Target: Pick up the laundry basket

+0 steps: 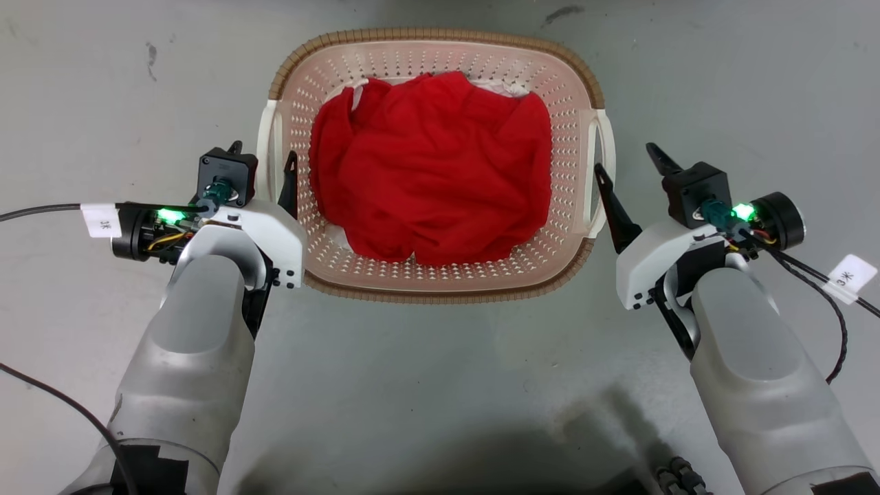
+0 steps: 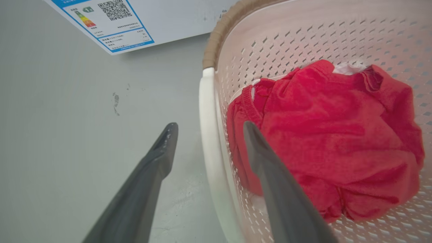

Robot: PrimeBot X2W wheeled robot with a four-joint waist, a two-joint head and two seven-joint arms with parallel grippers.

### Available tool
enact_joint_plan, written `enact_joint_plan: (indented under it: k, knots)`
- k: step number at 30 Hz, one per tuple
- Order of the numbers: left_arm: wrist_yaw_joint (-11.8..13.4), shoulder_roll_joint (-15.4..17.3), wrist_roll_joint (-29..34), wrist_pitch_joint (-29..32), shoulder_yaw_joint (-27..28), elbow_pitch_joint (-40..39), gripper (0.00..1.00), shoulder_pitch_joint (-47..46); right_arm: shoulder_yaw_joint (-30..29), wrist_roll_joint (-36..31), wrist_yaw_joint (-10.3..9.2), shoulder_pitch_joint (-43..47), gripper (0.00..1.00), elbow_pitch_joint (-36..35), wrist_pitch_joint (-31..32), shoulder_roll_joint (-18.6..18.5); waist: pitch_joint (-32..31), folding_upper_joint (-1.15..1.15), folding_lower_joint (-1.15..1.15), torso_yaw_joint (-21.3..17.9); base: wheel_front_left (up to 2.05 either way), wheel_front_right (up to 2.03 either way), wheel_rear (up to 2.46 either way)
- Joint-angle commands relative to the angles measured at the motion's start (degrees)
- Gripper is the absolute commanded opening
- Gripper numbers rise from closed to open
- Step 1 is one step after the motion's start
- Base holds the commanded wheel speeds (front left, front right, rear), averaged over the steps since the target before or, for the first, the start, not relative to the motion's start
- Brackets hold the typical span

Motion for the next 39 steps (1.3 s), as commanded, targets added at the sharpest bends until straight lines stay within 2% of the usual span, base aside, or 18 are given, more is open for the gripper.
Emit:
enact_joint_plan:
  k: [1,25,26,27,28,39]
  knots:
    - [0.2,0.2,0.3,-0.2,-0.2,0.5,1.00,-0.9,0.4,0.5,-0.04,-0.9,1.00,0.8,-0.1,0.1,0.5,0.00,-0.01,0.0,0.00,0.00,0.00]
    - [-1.6,-1.0,0.8,-0.2,-5.3,11.7,1.00,-5.7,4.8,3.9,-0.04,-7.5,1.00,14.3,-0.1,0.1,4.8,0.00,-0.01,1.1,0.00,0.00,0.00]
    - [-1.6,-1.1,0.7,-0.1,-5.5,12.1,0.80,-5.9,4.7,4.3,-0.04,-7.9,0.76,14.4,-0.1,0.1,4.9,0.00,-0.01,1.1,0.00,0.00,0.00]
    - [-1.7,-1.1,0.8,-0.1,-5.7,12.4,0.36,-6.2,4.6,4.5,-0.04,-8.2,0.36,14.5,-0.1,0.0,5.0,0.00,-0.01,1.2,0.00,0.00,0.00]
    - [-1.7,-1.1,0.7,0.2,-5.8,12.7,0.00,-6.4,4.6,4.8,-0.04,-8.2,0.00,15.0,-0.1,0.0,5.1,0.00,-0.01,1.2,0.00,0.00,0.00]
    - [-1.9,-1.4,-0.4,0.8,-6.8,14.1,0.00,-5.2,6.1,6.4,-0.02,-7.8,0.00,16.8,-0.1,-0.4,2.4,0.00,-0.01,1.4,0.00,0.00,0.00]
